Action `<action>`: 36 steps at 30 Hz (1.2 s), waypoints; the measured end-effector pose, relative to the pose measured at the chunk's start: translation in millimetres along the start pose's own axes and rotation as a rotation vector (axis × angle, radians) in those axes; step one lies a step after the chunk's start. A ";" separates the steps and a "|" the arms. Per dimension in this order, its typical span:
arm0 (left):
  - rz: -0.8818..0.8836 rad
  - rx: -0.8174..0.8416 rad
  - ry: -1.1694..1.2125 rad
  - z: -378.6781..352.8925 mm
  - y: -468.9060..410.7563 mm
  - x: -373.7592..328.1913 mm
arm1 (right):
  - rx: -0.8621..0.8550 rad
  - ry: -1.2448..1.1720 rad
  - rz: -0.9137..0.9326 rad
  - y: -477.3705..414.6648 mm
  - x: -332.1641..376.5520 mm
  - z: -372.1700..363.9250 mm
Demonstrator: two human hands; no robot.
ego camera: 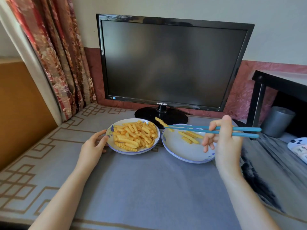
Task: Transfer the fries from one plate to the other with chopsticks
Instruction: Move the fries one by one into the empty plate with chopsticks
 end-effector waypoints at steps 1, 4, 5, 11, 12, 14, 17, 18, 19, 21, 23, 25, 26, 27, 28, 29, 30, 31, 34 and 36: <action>0.001 -0.001 0.000 -0.1 -0.1 0.1 | -0.024 0.019 0.015 -3.6 0.6 7.7; 0.009 -0.006 -0.003 0.2 -0.1 0.6 | -0.090 0.081 0.047 -13.4 -1.4 31.7; 0.009 -0.007 -0.003 0.0 -0.1 0.3 | -0.106 0.103 0.054 -15.9 -2.6 39.1; -0.008 -0.012 -0.019 -0.3 0.8 -2.3 | -0.130 0.184 0.040 -24.7 -13.7 67.9; -0.011 -0.010 -0.020 -0.3 0.7 -2.1 | -0.122 0.200 0.036 -24.9 -15.1 69.0; -0.011 -0.005 -0.022 -0.3 0.6 -1.7 | -0.102 0.216 0.033 -24.1 -15.8 68.6; -0.011 0.000 -0.013 0.0 0.6 -0.8 | -0.099 0.198 0.040 -20.0 -10.9 63.3; -0.011 0.002 -0.011 0.1 0.6 -0.5 | -0.097 0.180 0.048 -18.7 -8.2 60.1; -0.011 0.005 -0.011 0.1 0.6 -0.4 | -0.088 0.162 0.057 -17.5 -5.8 56.2; -0.008 0.007 -0.010 0.0 0.3 0.0 | -0.050 0.136 0.056 -15.5 -2.9 45.4; -0.003 0.010 -0.006 -0.4 -0.3 0.5 | 0.008 0.107 0.030 -12.3 -3.2 31.6; -0.003 0.013 -0.005 -0.1 -0.5 1.1 | 0.084 0.089 -0.001 -6.3 -5.1 14.5; -0.002 0.014 -0.004 0.0 -0.6 1.8 | 0.125 0.086 -0.021 -2.0 -5.9 5.5; -0.002 0.015 -0.003 0.2 -0.9 2.4 | 0.166 0.080 -0.040 2.8 -6.3 -3.4; -0.001 0.014 0.000 0.3 -1.3 3.0 | 0.210 0.068 -0.055 7.5 -6.5 -12.1; -0.001 0.013 0.000 0.2 -1.5 2.9 | 0.251 0.054 -0.066 12.1 -6.7 -20.0; -0.002 0.011 0.000 0.0 -1.9 3.0 | 0.287 0.044 -0.071 16.0 -6.8 -27.3; -0.003 0.009 0.002 -0.1 -1.9 2.7 | 0.317 0.039 -0.070 19.3 -7.0 -33.5; -0.003 0.005 0.008 -0.2 -1.2 2.2 | 0.384 0.025 -0.071 25.0 -9.5 -46.9; -0.005 0.004 0.005 0.0 -0.4 1.5 | 0.413 0.025 -0.083 27.0 -11.5 -52.0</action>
Point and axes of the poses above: each hand's wrist, its own y-axis away from the middle knuckle, its own z-axis out of the back of the hand, x = y × z, the point moved 3 cm from there along -y, towards the middle knuckle, and after that the axes turned 6 degrees about -z, right-handed, at the moved point
